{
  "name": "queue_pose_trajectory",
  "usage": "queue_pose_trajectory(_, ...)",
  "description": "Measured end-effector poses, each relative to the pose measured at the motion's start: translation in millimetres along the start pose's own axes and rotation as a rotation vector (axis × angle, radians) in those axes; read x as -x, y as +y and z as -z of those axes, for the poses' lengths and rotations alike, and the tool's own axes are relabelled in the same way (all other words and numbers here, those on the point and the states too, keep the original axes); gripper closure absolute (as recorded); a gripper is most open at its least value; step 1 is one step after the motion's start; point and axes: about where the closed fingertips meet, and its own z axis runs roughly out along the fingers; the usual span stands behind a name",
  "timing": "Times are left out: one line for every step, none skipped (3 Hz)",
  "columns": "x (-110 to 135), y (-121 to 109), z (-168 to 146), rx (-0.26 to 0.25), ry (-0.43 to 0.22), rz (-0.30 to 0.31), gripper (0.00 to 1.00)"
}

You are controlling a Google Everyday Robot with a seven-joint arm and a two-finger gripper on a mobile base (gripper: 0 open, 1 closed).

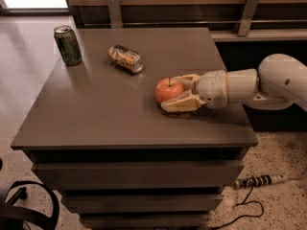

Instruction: Move apple near green can

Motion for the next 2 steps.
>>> queue_pose_trajectory(0.7,0.8,-1.9,0.004,-0.001,0.001,1.0)
queue_pose_trajectory(0.7,0.8,-2.0,0.004,-0.001,0.001,1.0)
